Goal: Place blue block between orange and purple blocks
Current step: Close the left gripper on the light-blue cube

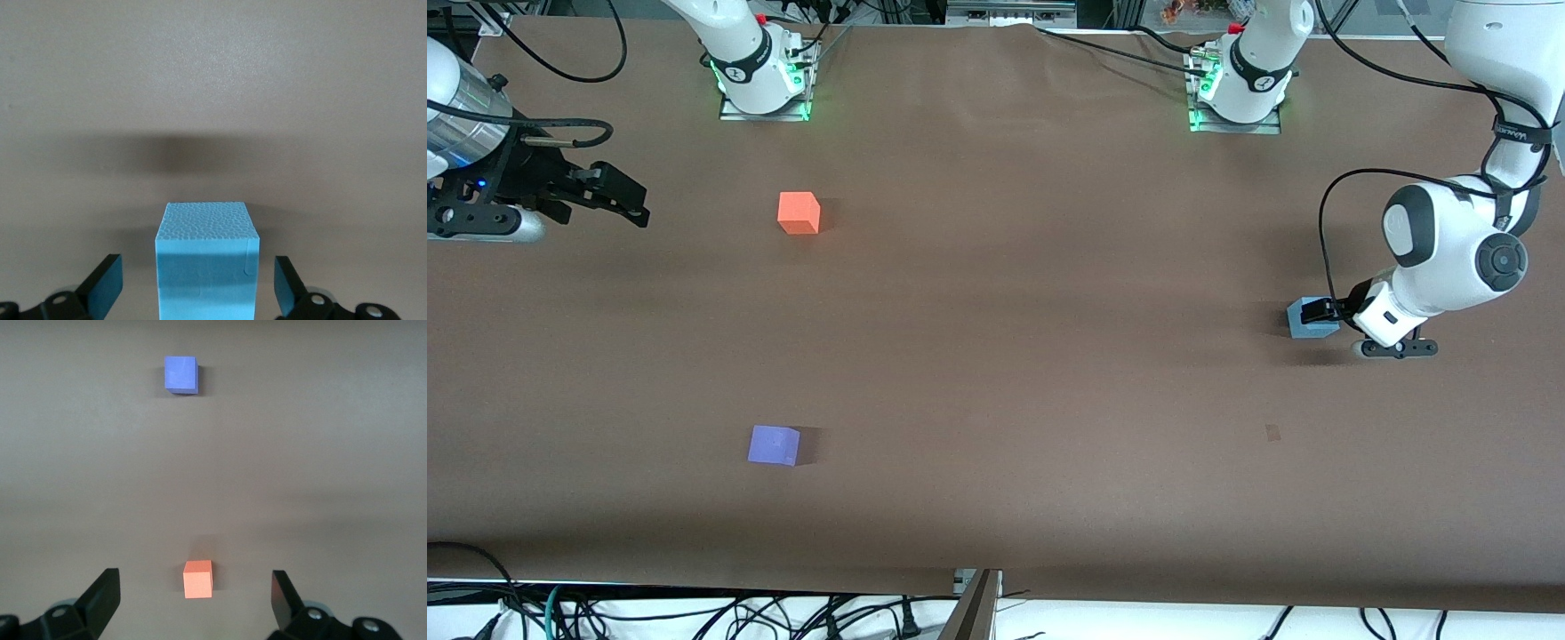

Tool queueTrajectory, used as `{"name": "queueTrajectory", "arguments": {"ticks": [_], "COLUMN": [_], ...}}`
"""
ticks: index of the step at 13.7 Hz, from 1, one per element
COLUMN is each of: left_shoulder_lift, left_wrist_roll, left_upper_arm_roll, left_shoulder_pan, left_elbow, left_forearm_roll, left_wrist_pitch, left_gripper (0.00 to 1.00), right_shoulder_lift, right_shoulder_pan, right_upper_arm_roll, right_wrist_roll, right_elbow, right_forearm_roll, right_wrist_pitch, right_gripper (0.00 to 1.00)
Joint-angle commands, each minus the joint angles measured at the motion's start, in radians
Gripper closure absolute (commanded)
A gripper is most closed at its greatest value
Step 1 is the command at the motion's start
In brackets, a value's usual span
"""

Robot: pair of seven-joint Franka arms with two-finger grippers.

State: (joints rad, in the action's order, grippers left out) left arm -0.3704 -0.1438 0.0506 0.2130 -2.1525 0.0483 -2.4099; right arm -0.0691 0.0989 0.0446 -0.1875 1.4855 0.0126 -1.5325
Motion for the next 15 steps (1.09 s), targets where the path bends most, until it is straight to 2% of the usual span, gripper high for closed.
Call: {"name": "queueTrajectory", "arguments": {"ticks": [1,2,3,4,6,8,11,15], "left_shoulder_lift": [0.027,0.025,0.025,0.025,0.027,0.027,0.033,0.038], "left_wrist_roll": [-0.017,-0.016,-0.013,-0.011,-0.014,-0.006,0.030,0.157], "left_upper_arm_roll": [-0.003,-0.003,-0.003,-0.005,-0.003,-0.003,-0.003,0.012], "left_shoulder_pan": [-0.004,-0.006,-0.012,-0.012,-0.015,-0.015,-0.024,-0.098], "left_elbow": [-0.069,-0.066,-0.063,-0.063,-0.063,-0.063,-0.032,0.167], "left_forearm_roll": [-0.016,-0.015,-0.015,-0.015,-0.015,-0.015,-0.011,-0.005], "left_wrist_pitch": [-0.093,-0.095,-0.095,-0.094,-0.083,-0.075,-0.036,0.269], "left_gripper": [0.00,0.00,0.05,0.15,0.53,0.77,0.90,0.89], "right_shoulder_lift": [0.002,0.002,0.002,0.002,0.002,0.002,0.002,0.002], "right_shoulder_pan": [0.002,0.002,0.002,0.002,0.002,0.002,0.002,0.002], "right_upper_arm_roll": [0.001,0.001,0.001,0.001,0.001,0.001,0.001,0.001], "right_wrist_roll": [-0.003,-0.003,-0.003,-0.003,-0.003,-0.003,-0.003,-0.003], "right_elbow": [-0.016,-0.016,-0.016,-0.016,-0.016,-0.016,-0.016,-0.016], "right_forearm_roll": [0.001,0.001,0.001,0.001,0.001,0.001,0.001,0.001], "right_wrist_pitch": [0.017,0.017,0.017,0.017,0.015,0.015,0.015,0.012], "right_gripper": [0.00,0.00,0.00,0.00,0.00,0.00,0.00,0.00]}}
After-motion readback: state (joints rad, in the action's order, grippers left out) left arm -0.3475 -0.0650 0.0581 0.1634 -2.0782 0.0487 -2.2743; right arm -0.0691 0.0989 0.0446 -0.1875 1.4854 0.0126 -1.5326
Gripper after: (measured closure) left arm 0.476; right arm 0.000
